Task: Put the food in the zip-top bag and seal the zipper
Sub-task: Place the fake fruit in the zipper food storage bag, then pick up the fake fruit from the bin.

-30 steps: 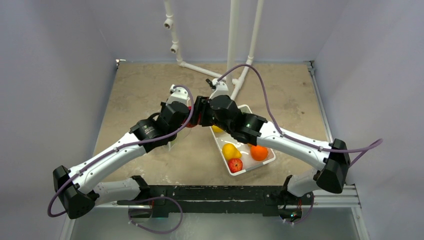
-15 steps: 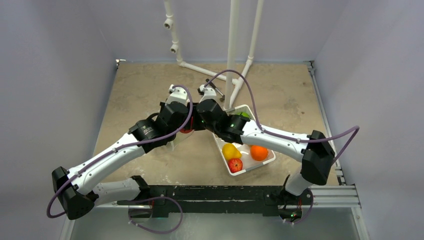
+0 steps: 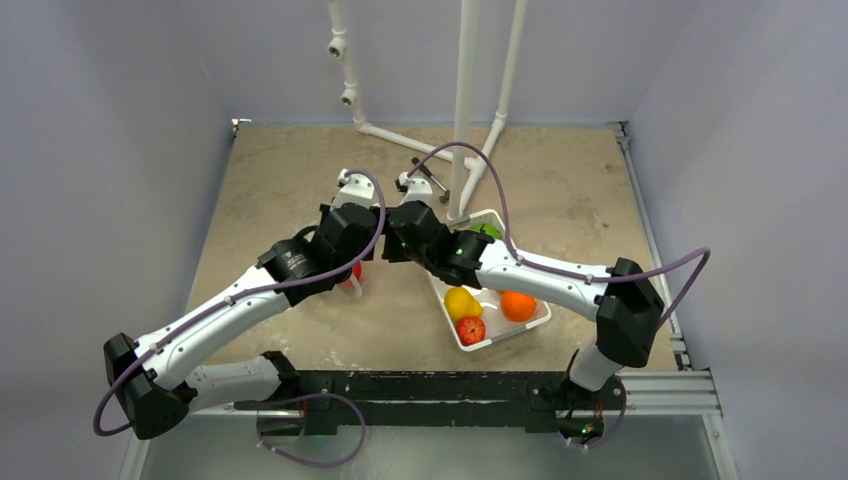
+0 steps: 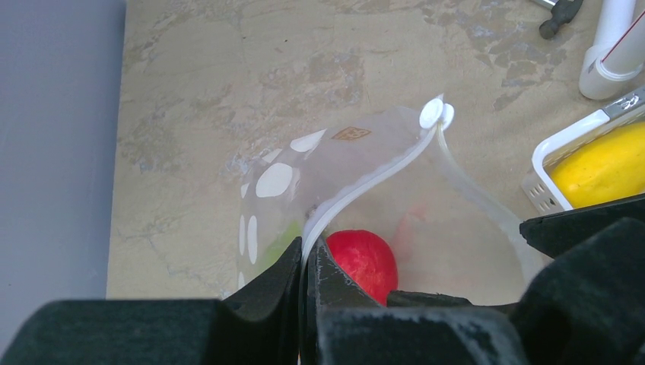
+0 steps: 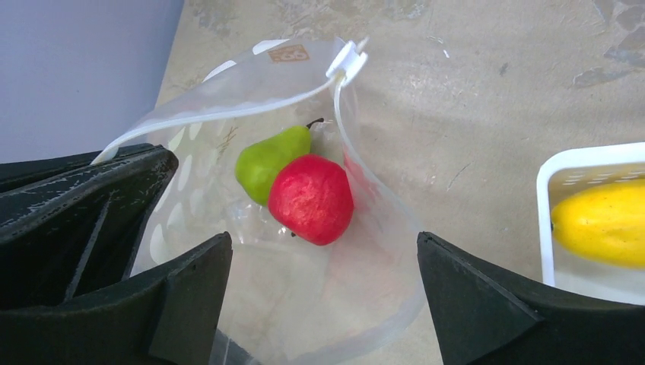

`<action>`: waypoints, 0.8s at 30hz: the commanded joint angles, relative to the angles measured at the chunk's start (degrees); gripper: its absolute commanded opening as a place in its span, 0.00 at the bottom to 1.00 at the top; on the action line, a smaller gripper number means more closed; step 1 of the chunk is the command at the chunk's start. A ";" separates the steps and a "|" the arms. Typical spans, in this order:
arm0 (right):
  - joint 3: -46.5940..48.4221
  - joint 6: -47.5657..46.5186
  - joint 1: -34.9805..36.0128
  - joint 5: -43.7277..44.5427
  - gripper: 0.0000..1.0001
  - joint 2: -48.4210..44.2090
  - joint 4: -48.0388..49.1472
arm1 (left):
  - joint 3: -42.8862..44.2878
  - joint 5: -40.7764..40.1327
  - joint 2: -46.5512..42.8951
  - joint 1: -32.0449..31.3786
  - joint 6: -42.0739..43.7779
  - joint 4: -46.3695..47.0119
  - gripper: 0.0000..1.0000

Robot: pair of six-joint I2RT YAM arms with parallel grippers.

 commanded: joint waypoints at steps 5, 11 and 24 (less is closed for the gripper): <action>2.32 1.64 0.31 4.05 0.92 -6.88 -2.37 | -0.06 -0.71 -0.91 -0.23 0.03 1.36 0.00; 0.55 3.96 0.31 8.98 0.92 -12.42 -8.27 | -0.02 -0.88 -0.92 -0.19 0.02 1.26 0.00; -4.28 13.94 -1.43 20.52 0.92 -19.16 -25.79 | -0.07 -0.97 -0.53 -0.20 0.02 1.21 0.00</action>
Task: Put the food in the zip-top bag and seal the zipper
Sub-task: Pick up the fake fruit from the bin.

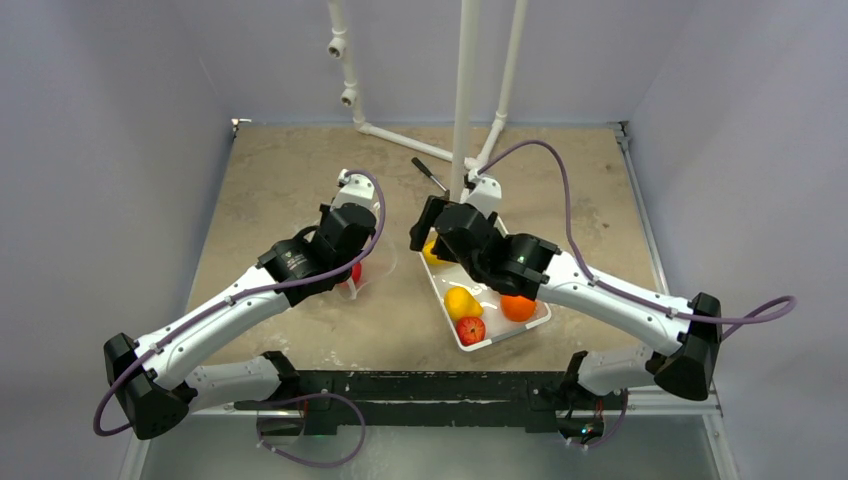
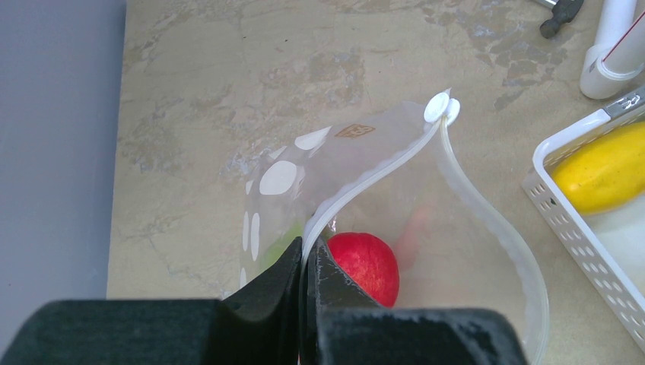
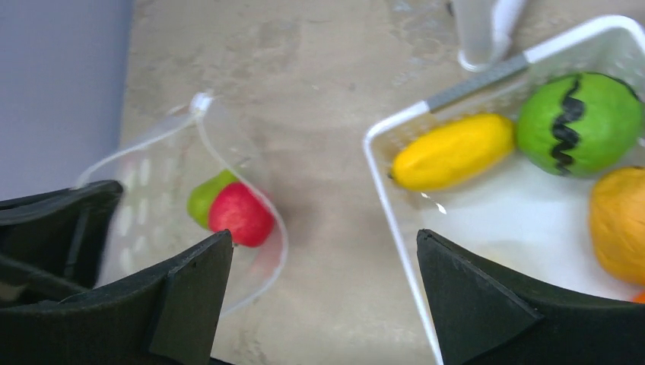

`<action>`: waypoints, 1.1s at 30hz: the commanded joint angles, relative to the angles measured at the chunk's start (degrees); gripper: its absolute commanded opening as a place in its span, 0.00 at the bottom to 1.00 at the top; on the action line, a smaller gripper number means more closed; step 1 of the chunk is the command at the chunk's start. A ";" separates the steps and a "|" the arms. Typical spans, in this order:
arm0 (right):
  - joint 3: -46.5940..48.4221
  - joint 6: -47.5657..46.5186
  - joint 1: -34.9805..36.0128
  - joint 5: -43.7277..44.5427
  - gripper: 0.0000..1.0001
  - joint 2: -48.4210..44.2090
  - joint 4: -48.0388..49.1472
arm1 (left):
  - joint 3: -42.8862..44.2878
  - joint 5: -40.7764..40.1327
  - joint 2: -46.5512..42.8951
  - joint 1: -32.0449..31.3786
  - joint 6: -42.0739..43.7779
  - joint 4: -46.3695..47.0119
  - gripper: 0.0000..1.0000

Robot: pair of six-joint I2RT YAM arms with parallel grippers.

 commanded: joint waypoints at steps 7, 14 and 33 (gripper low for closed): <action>-5.54 7.94 -7.16 8.38 0.92 -1.52 -12.93 | 0.02 -0.95 -0.34 -0.21 0.03 1.24 0.00; -6.66 5.15 -11.76 10.23 0.92 1.78 -11.02 | -0.04 -0.91 -0.28 -0.25 0.03 1.26 0.00; -6.64 -4.91 -19.16 7.71 0.93 13.11 0.43 | -0.07 -0.87 -0.82 -0.23 0.11 1.23 0.00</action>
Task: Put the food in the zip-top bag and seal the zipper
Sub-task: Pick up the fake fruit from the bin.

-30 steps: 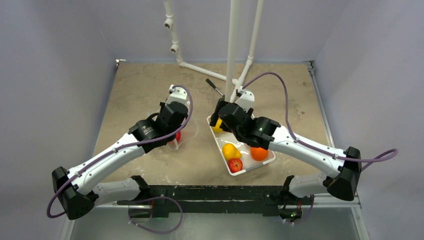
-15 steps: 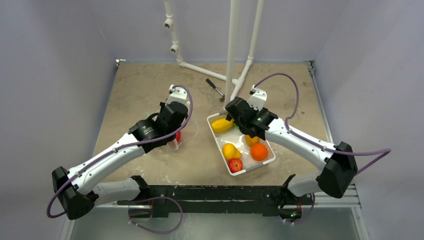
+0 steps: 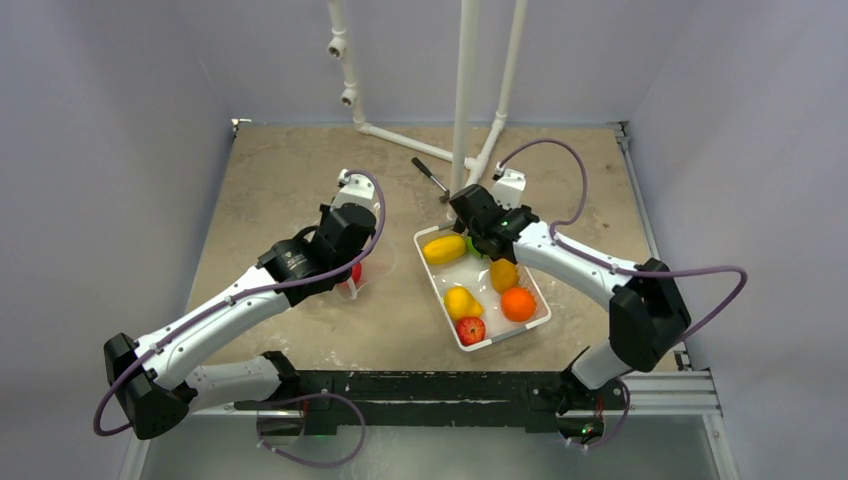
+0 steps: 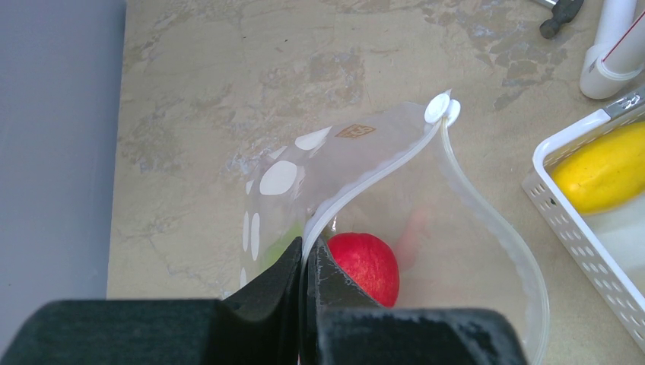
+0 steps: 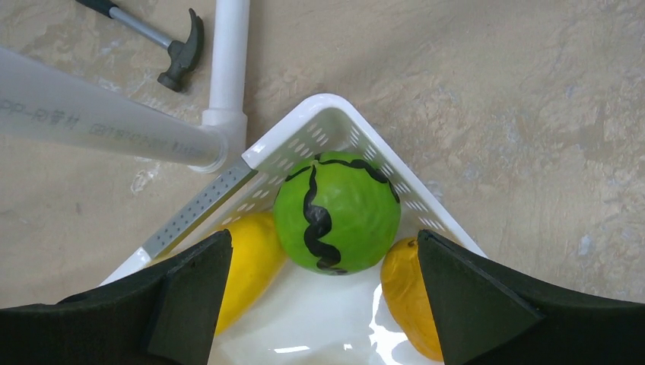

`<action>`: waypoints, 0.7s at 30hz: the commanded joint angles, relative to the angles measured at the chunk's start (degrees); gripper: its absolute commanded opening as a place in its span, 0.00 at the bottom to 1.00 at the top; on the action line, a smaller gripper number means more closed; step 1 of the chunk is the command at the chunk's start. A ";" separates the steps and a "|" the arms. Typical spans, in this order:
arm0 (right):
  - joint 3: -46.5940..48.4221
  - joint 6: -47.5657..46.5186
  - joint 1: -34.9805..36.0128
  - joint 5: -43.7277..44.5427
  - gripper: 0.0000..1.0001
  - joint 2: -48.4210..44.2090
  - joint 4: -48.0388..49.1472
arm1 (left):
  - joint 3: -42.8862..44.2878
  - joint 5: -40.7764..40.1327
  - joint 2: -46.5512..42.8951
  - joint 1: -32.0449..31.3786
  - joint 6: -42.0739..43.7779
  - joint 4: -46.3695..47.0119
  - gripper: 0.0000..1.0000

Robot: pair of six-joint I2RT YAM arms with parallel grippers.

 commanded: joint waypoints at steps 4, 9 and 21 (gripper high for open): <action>-0.51 -4.25 -1.70 -0.54 0.94 4.00 6.34 | -0.04 -0.76 -0.84 -0.20 0.11 1.38 0.00; -1.27 -5.06 -2.54 -1.28 0.95 6.44 8.22 | -0.05 -0.76 -0.91 -0.20 0.11 1.33 0.00; -2.58 -6.47 -3.77 -2.64 0.92 10.60 11.19 | -0.01 -0.72 -1.00 -0.19 0.20 1.39 0.00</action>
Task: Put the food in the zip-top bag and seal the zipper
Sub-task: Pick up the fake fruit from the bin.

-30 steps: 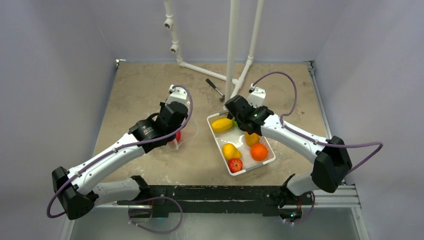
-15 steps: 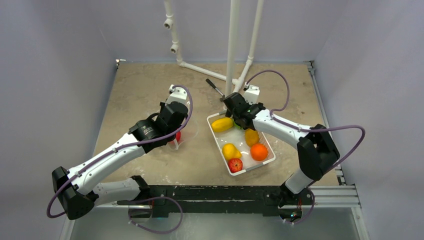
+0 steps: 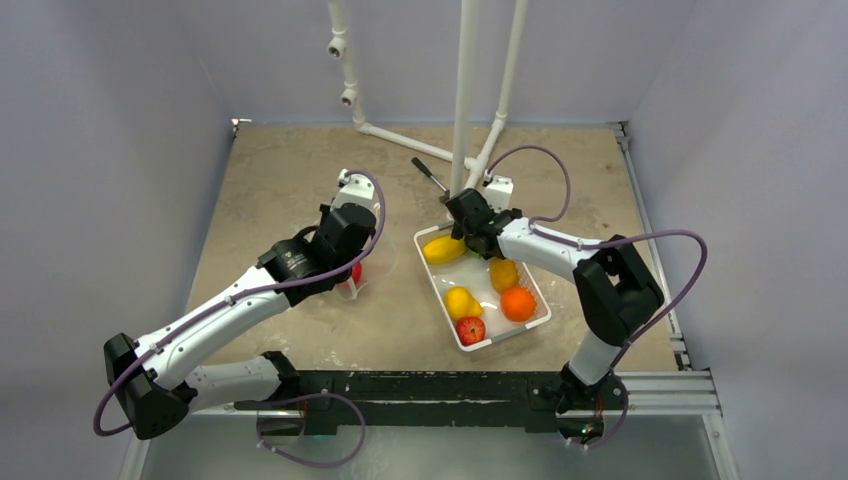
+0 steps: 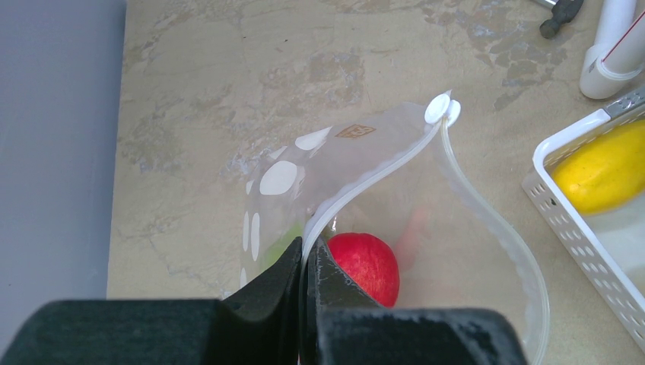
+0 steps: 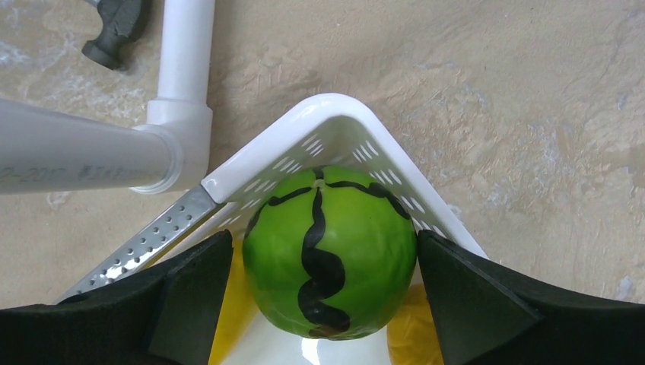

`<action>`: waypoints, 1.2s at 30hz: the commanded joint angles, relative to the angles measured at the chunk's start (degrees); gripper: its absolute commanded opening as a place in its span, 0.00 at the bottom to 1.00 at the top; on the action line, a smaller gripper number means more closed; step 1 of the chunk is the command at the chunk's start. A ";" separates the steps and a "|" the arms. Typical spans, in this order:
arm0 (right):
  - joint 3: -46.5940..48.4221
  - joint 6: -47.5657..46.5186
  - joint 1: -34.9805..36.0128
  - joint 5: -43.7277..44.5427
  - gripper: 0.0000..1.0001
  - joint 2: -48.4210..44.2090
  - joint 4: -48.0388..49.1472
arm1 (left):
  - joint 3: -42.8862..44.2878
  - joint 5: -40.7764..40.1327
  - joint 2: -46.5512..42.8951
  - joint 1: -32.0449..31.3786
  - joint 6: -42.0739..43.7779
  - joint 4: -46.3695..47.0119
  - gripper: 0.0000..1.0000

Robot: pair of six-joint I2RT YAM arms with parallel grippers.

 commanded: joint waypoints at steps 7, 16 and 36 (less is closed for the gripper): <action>-1.02 -1.19 -0.53 -0.31 0.72 -0.44 1.86 | -0.02 -0.76 -0.97 -0.20 0.18 1.33 0.00; 0.49 -0.83 -0.54 -0.49 0.40 -5.41 -1.03 | -0.06 -0.76 -0.97 -0.20 0.16 1.33 0.00; 5.19 -6.31 7.77 -16.59 0.29 -22.85 4.11 | -0.02 -0.98 -0.87 -0.20 0.11 1.40 0.00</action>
